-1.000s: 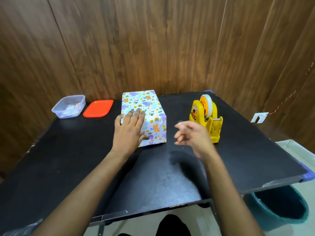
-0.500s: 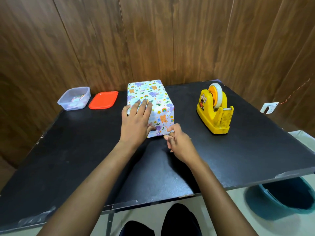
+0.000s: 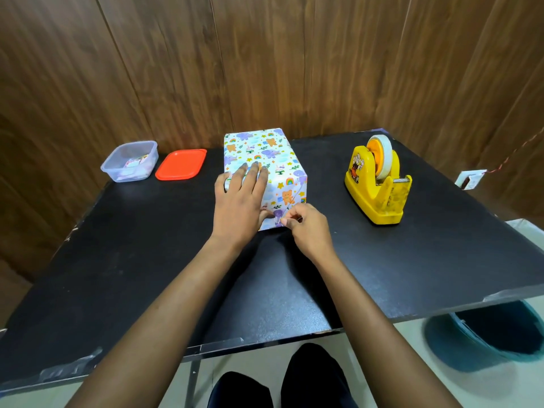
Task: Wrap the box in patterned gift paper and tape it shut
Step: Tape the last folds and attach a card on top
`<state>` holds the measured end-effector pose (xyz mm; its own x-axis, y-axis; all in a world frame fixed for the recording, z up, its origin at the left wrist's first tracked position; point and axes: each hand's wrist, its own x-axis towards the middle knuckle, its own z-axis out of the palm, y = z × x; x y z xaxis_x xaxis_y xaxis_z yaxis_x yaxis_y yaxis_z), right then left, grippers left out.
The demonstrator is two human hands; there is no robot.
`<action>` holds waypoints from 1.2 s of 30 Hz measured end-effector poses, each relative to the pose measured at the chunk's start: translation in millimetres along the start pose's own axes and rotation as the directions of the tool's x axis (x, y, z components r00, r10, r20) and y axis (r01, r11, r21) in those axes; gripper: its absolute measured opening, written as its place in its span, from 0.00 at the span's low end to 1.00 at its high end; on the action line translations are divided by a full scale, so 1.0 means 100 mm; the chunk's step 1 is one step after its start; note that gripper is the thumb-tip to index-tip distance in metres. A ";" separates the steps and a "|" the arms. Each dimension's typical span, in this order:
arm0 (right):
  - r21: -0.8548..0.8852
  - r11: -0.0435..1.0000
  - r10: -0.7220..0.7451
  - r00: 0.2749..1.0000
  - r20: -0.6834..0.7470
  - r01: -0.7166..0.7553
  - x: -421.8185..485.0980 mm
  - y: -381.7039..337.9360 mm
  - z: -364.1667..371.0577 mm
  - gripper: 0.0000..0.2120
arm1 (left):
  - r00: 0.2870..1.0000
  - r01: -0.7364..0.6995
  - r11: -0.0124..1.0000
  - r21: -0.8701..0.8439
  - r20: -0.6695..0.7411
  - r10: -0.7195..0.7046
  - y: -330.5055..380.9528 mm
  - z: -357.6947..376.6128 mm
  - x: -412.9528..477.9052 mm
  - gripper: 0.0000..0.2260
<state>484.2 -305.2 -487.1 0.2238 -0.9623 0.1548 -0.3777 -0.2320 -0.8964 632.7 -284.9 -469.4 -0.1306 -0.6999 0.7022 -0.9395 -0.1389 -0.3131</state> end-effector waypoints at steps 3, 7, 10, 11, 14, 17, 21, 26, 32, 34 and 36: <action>0.007 0.999 0.054 0.997 -0.055 -0.054 0.02 -0.01 0.13 0.09 | 1.000 -0.005 1.000 0.022 0.005 0.005 -0.01 0.01 0.00 0.39; 0.044 0.991 0.134 0.974 -0.181 -0.128 0.04 -0.02 0.27 0.06 | 1.000 -0.019 1.000 0.022 -0.002 0.019 -0.03 0.03 0.00 0.38; 0.050 0.984 0.177 0.962 -0.209 -0.170 0.06 -0.02 0.29 0.08 | 1.000 -0.018 1.000 0.010 -0.011 0.018 -0.05 0.04 0.00 0.37; 0.031 0.984 0.177 0.961 -0.212 -0.174 0.07 -0.01 0.28 0.09 | 1.000 -0.021 1.000 0.001 -0.011 0.021 -0.05 0.04 0.00 0.36; -0.075 0.971 0.203 0.951 -0.233 -0.226 0.10 -0.01 0.17 0.18 | 1.000 -0.014 1.000 -0.007 0.009 0.014 -0.03 0.03 0.00 0.35; -0.208 0.955 0.181 0.971 -0.158 -0.211 0.16 0.02 0.02 0.26 | 1.000 0.000 1.000 0.020 0.007 0.000 -0.01 0.03 0.02 0.36; -0.289 0.952 0.096 0.995 -0.023 -0.099 0.26 0.10 -0.07 0.25 | 1.000 0.001 1.000 0.025 0.002 -0.001 -0.01 0.03 0.04 0.38; -0.184 0.980 0.081 0.996 0.041 -0.072 0.29 0.21 -0.15 0.17 | 0.998 -0.015 1.000 -0.011 0.066 0.016 -0.04 -0.01 0.04 0.34; -0.150 0.989 -0.055 0.954 -0.295 0.011 0.27 -0.12 -0.84 0.04 | 0.994 -0.004 0.998 -0.065 0.106 0.011 -0.08 -0.08 0.04 0.27; -0.480 0.867 -0.136 0.861 -0.491 -0.137 0.34 -0.18 -1.21 0.12 | 0.991 0.012 0.996 -0.087 0.130 -0.001 -0.06 -0.10 0.04 0.29; -0.542 0.763 0.050 0.867 -0.495 -0.353 0.49 -0.09 -1.49 0.19 | 0.991 0.020 0.995 -0.102 0.136 -0.005 -0.04 -0.13 0.04 0.30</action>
<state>364.5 -371.5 -410.0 -0.2698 -0.9166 0.2951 -0.8537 0.0859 -0.5136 631.5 -278.3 -457.1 -0.0811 -0.7881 0.6102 -0.9693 -0.0802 -0.2324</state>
